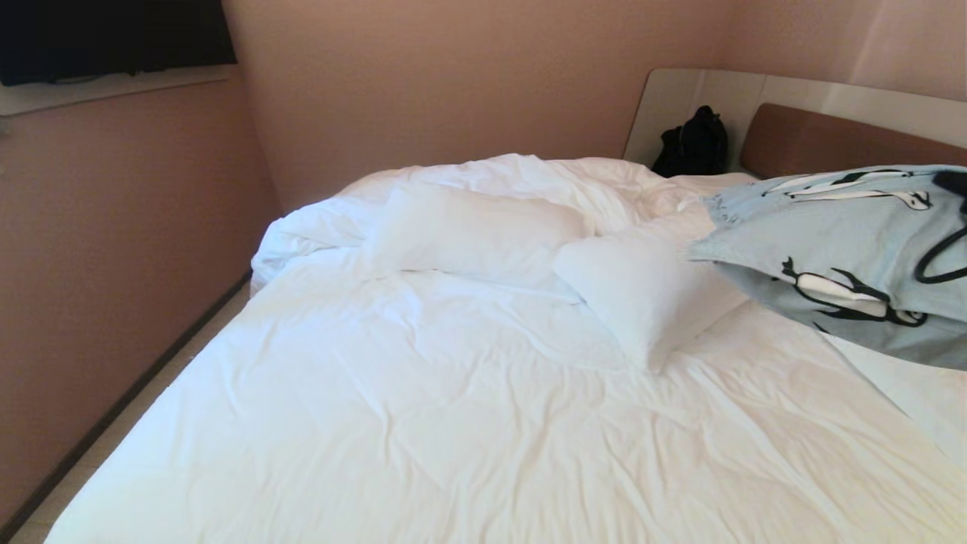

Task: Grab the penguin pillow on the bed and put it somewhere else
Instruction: Move to the head of the bed

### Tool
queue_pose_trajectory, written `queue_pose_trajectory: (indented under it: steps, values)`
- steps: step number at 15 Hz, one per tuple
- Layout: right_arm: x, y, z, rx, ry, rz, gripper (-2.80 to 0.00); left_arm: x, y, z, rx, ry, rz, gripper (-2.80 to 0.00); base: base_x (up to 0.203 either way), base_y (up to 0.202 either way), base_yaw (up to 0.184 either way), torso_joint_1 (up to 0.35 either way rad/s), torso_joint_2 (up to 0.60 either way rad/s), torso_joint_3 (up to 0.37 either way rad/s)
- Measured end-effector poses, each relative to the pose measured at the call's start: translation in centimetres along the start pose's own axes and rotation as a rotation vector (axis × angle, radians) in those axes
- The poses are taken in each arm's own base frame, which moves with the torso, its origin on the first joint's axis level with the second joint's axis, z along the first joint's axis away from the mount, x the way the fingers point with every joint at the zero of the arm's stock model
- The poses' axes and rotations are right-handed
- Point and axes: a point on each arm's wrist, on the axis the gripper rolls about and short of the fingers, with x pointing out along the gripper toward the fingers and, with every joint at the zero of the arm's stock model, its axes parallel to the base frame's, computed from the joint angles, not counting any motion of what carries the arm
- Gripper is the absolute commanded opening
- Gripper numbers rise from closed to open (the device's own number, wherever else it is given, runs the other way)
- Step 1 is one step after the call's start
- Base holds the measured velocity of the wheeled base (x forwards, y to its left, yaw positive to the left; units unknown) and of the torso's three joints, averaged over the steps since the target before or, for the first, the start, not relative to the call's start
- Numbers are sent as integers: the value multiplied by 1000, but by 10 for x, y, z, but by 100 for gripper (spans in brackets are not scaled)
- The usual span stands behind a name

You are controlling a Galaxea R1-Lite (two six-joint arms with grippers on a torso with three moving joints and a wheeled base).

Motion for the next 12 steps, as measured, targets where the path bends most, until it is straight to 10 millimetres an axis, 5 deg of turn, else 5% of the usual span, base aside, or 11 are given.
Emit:
queue_pose_trajectory:
  steps: [12]
  values:
    - [-2, -63, 1, 17, 61, 96, -280, 0, 0, 0, -1, 0, 0, -280, 0, -195, 1, 3, 3, 1]
